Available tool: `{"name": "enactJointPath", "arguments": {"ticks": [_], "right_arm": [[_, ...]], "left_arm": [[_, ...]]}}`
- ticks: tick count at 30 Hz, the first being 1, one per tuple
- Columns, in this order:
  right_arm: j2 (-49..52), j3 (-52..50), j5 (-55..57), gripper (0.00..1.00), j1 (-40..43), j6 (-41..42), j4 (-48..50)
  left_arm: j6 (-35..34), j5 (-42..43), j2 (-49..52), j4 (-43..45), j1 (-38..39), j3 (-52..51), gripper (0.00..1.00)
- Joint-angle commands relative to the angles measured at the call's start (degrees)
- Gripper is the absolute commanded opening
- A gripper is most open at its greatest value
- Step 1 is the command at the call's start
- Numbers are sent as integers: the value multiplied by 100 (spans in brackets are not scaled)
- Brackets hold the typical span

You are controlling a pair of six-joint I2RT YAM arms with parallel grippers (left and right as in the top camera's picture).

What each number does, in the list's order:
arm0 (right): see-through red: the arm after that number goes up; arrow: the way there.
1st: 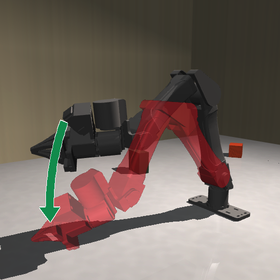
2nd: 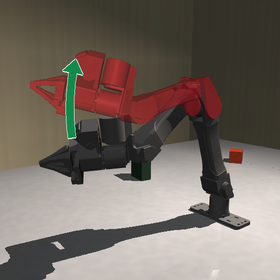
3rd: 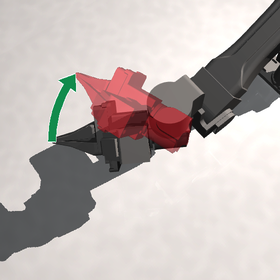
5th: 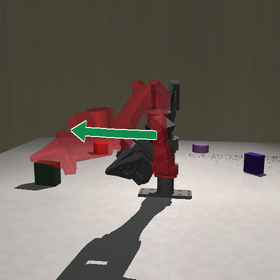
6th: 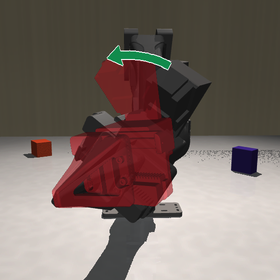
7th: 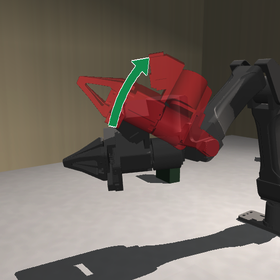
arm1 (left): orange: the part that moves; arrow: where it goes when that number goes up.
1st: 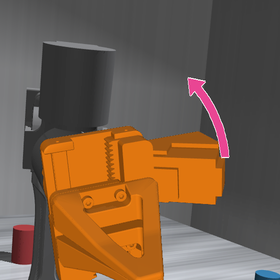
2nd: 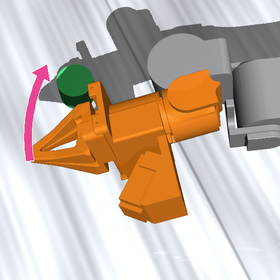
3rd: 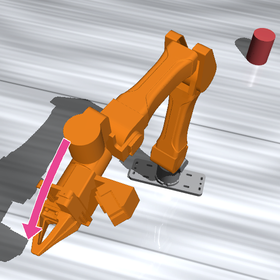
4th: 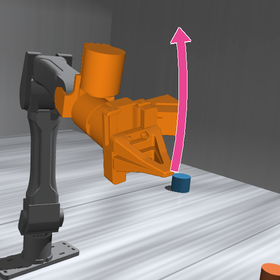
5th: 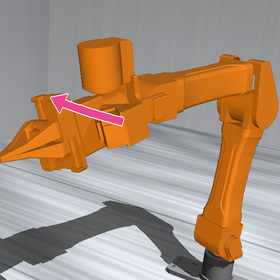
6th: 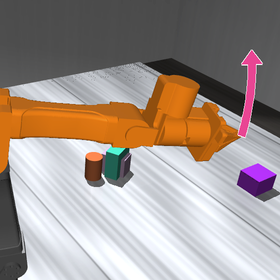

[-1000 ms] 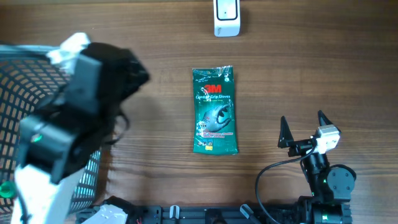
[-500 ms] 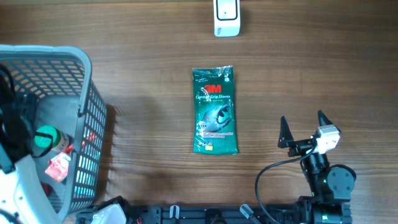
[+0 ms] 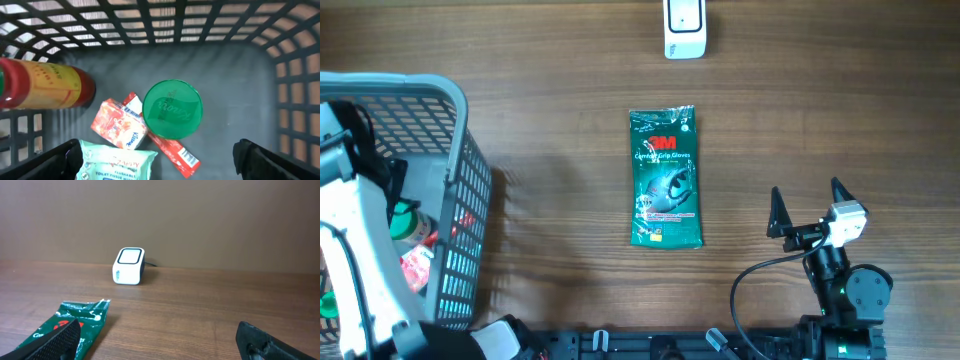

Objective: Scan the item barcode
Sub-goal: 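Return the left gripper to the basket and grasp the green-lidded jar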

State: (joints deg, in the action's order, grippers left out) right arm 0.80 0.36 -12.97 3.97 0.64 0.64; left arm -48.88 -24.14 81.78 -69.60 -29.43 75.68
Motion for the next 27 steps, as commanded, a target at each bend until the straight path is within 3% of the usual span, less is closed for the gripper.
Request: {"name": "enactJointPath", "arguments": {"ticks": [1,7,16,27], "right_arm": [[-26,-4,92,100,39,85,20],[-26,-4,94,100,39,85,20],[-26,-4,92,100,39,87,20],[-26,-7,94,100,39,85,20]], "left_arm": [[219,13,562,72,-37,-59,100],[179,184,1224,223,-63,-61,100],[181,422,1377,275,-402,-81,100],[221,1106,1381,1681,-538,-1115,100]]}}
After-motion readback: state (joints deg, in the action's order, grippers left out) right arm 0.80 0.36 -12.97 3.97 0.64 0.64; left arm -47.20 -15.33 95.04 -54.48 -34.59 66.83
